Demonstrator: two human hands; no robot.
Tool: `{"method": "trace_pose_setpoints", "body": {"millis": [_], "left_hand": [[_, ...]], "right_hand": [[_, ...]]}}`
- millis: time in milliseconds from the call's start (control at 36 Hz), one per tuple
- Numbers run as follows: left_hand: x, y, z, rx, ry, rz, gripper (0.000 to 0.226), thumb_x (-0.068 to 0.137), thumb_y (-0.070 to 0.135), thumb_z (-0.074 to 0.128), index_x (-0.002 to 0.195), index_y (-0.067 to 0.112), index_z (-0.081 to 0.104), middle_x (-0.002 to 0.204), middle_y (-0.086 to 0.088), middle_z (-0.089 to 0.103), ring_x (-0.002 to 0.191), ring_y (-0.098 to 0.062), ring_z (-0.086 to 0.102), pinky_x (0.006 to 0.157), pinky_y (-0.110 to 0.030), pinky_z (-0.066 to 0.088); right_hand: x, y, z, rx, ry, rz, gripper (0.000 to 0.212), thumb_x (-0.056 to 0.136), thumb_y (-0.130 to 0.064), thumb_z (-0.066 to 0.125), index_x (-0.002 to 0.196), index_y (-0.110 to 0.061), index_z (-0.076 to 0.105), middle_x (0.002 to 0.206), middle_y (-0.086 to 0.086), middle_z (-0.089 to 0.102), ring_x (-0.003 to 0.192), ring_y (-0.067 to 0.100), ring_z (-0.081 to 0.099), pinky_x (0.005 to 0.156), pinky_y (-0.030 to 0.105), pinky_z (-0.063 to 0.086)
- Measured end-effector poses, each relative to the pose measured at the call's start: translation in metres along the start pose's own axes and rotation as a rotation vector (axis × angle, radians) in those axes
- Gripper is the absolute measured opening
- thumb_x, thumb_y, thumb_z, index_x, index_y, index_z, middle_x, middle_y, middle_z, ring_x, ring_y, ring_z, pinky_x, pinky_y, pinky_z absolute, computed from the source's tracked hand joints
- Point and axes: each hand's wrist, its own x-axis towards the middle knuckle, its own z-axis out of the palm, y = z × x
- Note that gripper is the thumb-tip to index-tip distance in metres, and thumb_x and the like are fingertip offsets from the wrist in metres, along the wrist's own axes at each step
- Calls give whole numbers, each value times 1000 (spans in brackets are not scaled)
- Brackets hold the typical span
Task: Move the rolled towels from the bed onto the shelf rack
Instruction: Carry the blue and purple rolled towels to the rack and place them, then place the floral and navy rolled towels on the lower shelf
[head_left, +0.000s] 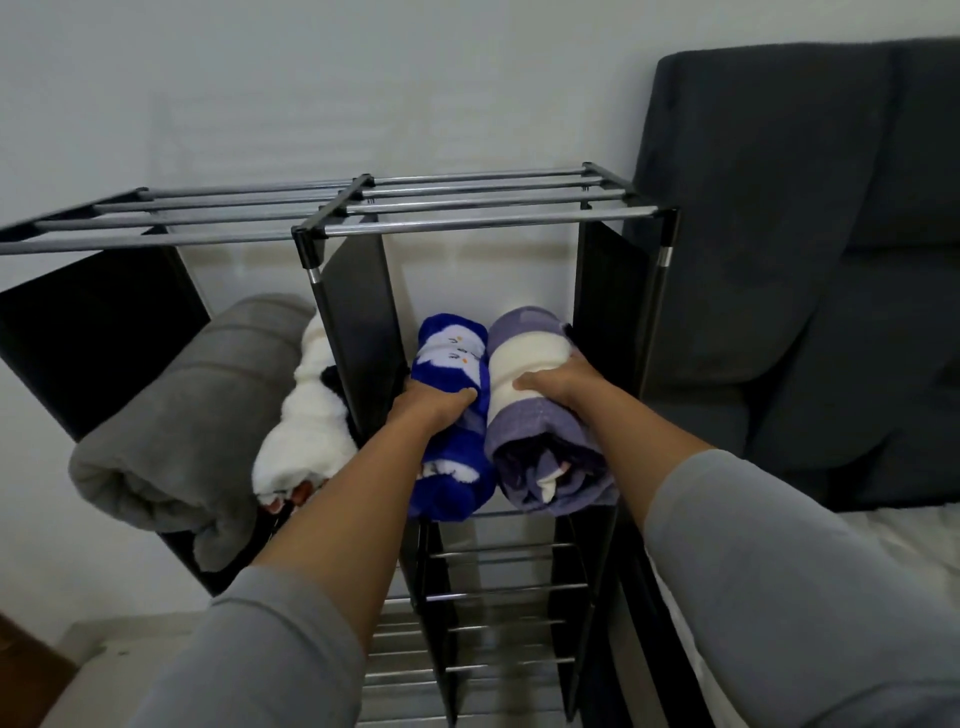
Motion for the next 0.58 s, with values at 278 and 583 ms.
{"method": "trace_pose_setpoints", "body": {"millis": [278,583], "left_hand": [[-18,-7,-8,51,13,148,77,89,55,50,148,9,33,145,-16,46,125,-32,51,88,-29,41],[-78,-36,-13,46,10,314,76,92,50,50,150,8,27,149,-20,38,129,-37,45,101,-37,42]], "right_hand": [[-38,3,3,-179,182,-41,93,73,-55,64,151,-21,27,149,13,43,131,36,47,109,45,41],[-118,25,11,-169,328,-29,80,85,-47,56,153,-22,19,144,21,42,131,40,43,109,44,38]]}}
